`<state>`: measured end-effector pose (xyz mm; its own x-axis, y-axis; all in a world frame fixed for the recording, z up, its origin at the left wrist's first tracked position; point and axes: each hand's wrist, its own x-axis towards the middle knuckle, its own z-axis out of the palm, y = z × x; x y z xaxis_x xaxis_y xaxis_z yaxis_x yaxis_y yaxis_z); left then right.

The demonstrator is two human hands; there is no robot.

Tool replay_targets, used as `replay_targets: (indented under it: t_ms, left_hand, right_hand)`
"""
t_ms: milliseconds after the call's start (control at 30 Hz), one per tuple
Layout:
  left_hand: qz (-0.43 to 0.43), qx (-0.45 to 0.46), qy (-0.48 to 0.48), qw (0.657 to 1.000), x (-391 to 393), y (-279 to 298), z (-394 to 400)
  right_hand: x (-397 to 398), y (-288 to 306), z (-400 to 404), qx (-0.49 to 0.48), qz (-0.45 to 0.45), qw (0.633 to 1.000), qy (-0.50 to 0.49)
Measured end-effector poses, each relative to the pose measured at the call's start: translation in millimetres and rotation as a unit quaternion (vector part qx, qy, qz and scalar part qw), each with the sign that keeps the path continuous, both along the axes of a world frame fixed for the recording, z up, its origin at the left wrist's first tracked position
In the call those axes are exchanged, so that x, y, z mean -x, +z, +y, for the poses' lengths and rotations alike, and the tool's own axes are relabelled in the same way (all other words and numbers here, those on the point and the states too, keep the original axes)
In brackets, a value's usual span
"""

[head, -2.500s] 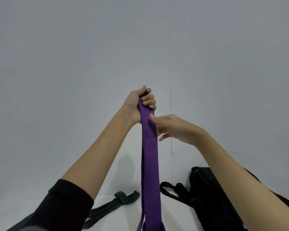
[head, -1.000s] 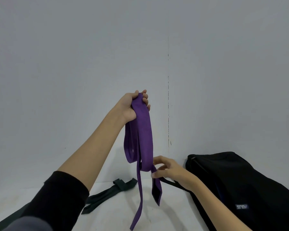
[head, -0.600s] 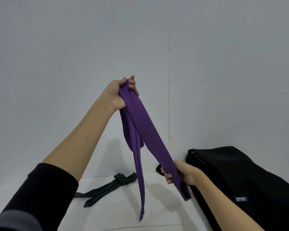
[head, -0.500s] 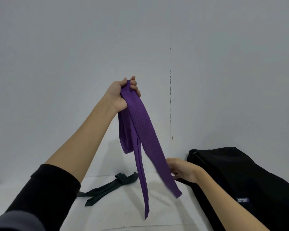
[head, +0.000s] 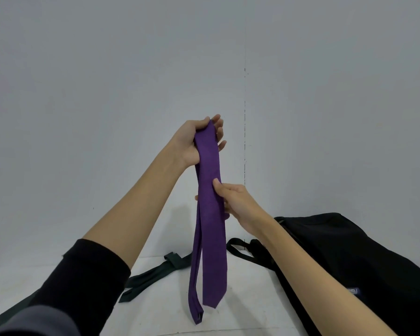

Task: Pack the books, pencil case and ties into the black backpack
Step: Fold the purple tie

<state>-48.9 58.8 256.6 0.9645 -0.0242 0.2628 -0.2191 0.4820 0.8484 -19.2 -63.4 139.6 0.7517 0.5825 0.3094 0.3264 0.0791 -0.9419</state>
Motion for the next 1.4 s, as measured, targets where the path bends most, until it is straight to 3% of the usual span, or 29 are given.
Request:
replay_targets:
  t_ms: [167,367,467,567,633,833,1400]
  left_hand:
    - [0.000,-0.017,0.007,1.000,3.3,1.1,5.4]
    - [0.004,0.011,0.013,1.000,1.4,0.1,5.3]
    - [-0.006,0.035,0.002,0.999,1.1,5.2,1.9]
    - [-0.015,0.012,-0.005,1.000,3.5,10.0,-3.5]
    - [-0.022,-0.009,-0.011,1.000,6.9,12.6,-6.3]
    - [-0.009,-0.050,-0.003,0.999,11.5,18.2,-2.9]
    - [-0.004,0.056,0.027,0.998,7.8,11.8,-0.3]
  right_hand:
    - [-3.6,-16.9,-6.6,0.044,-0.017,0.999,-0.003]
    - [-4.4,-30.2,-14.0,0.217,-0.049,0.975,0.025]
    - [-1.5,-12.2,-12.2,0.139,-0.046,0.989,0.035]
    - [1.8,14.3,-7.7,0.003,-0.015,0.998,0.054]
    - [2.5,24.9,-4.6,-0.030,-0.015,0.998,0.056]
    - [-2.4,11.9,-3.9,-0.024,-0.014,0.997,0.067]
    - [-2.9,-6.7,-4.8,-0.015,0.029,0.996,0.082]
